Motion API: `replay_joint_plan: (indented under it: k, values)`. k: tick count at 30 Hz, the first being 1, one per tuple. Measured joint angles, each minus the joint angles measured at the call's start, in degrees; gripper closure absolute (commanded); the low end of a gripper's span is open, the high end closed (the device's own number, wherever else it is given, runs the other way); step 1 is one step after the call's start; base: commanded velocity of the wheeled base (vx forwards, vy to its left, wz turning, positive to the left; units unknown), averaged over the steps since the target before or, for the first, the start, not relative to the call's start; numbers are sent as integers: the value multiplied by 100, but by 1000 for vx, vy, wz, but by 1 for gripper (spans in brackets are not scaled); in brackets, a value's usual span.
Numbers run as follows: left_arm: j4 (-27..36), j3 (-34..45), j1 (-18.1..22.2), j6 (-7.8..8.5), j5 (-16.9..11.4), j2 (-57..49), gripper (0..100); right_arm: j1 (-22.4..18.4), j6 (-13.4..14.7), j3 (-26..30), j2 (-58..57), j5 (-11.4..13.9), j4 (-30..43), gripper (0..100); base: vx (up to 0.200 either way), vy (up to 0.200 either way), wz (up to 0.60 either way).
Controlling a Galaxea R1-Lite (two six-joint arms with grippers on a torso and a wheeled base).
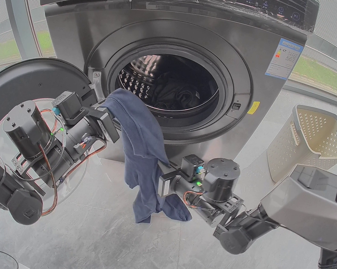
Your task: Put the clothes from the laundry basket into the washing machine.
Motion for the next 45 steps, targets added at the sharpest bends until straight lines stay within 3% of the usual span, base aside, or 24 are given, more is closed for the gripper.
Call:
replay_joint_plan:
  k: [12, 22, 27, 36, 40, 41, 45]
  values:
    - [9, 30, 2, 0, -4, 13, 100, -807, -22, 773, -652, 93, -430, 100, 0, 0, 0]
    - [0, 83, -35, 6, -28, -7, 100, -1215, -39, 243, -667, 158, -428, 100, 0, 0, 0]
    - [-17, 140, -20, 6, -46, -18, 100, -1292, -37, 282, -956, 232, -460, 100, 0, 0, 0]
    - [11, 146, 113, 6, -57, -38, 100, -1297, -77, 1200, -1482, 478, -468, 100, 0, 0, 0]
    - [16, 149, 130, 6, -52, -39, 100, -1303, -156, 1293, -1438, 497, -490, 100, 0, 0, 0]
    - [11, 154, 118, 6, -46, -41, 100, -1308, -174, 1239, -1403, 495, -488, 0, 0, 0, 0]
    - [-28, 173, 4, 6, -15, -57, 100, -1378, -234, 789, -1107, 467, -460, 0, 0, 0, 0]
